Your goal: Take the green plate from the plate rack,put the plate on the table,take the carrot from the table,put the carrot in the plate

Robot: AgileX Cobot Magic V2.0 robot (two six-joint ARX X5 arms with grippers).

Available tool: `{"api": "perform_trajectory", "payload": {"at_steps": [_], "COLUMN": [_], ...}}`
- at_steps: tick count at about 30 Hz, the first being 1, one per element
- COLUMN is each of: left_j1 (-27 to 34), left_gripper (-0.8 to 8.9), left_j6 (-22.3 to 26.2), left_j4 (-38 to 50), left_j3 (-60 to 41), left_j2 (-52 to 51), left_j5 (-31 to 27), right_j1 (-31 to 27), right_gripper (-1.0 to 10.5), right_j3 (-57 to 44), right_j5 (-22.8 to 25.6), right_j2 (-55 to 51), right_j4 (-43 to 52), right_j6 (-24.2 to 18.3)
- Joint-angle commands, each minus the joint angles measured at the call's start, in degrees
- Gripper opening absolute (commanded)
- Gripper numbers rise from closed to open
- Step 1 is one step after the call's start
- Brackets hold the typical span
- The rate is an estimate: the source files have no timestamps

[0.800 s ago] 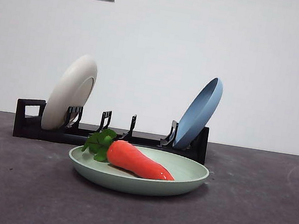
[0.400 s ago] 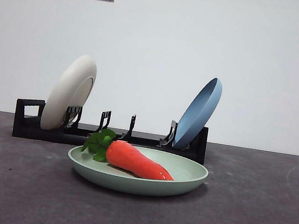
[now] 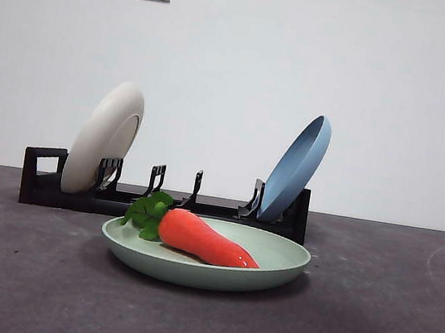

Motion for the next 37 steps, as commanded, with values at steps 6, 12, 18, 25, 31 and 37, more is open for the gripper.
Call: {"api": "perform_trajectory", "payload": {"at_steps": [6,12,18,25,31,37], "left_j1": [0.1,0.2,0.1,0.2,0.2,0.1], "left_gripper": [-0.03,-0.03,-0.03,-0.03,-0.03,-0.03], "left_j6": [-0.4,-0.4,-0.4,-0.4,-0.4,-0.4], "left_j4": [0.2,0.2,0.2,0.2,0.2,0.2], "left_j3": [-0.8,-0.8,-0.8,-0.8,-0.8,-0.8], "left_j2": [-0.1,-0.1,-0.1,-0.1,-0.1,-0.1], "left_j5": [0.0,0.0,0.0,0.0,0.0,0.0], "right_j1": [-0.2,-0.1,0.4,0.7,0.7,0.7], "right_gripper": [0.0,0.0,0.0,0.0,0.0,0.0], "right_j3": [-14.2,-19.3,-21.9,-22.2,-22.1,-22.1], "right_j5": [0.5,2.1,2.0,1.8,1.8,1.8], "right_j2": [-7.0,-8.7,-9.2,-9.2,-9.2,-9.2], "right_j4": [8.0,9.0,9.0,5.9,5.5,5.4], "right_j6": [1.2,1.9,2.8,4.9,7.3,7.3]}}
